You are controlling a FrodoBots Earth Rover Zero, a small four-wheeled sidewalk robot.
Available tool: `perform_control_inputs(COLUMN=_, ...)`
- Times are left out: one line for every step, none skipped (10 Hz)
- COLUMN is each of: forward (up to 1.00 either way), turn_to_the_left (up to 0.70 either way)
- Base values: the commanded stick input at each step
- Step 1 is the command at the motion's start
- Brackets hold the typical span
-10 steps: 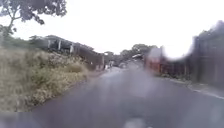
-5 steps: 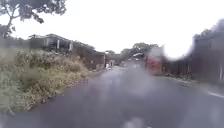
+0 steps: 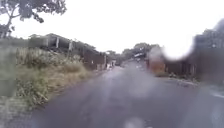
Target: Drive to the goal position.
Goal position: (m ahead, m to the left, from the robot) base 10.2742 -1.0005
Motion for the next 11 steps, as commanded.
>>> perform_control_inputs(forward=0.7, turn_to_the_left=0.0)
perform_control_inputs(forward=0.7, turn_to_the_left=0.0)
perform_control_inputs(forward=0.7, turn_to_the_left=0.0)
perform_control_inputs(forward=0.7, turn_to_the_left=0.0)
perform_control_inputs(forward=0.7, turn_to_the_left=0.0)
perform_control_inputs(forward=0.7, turn_to_the_left=0.0)
perform_control_inputs(forward=0.7, turn_to_the_left=0.0)
perform_control_inputs(forward=0.7, turn_to_the_left=0.0)
perform_control_inputs(forward=0.7, turn_to_the_left=0.0)
perform_control_inputs(forward=0.7, turn_to_the_left=0.0)
perform_control_inputs(forward=0.7, turn_to_the_left=0.0)
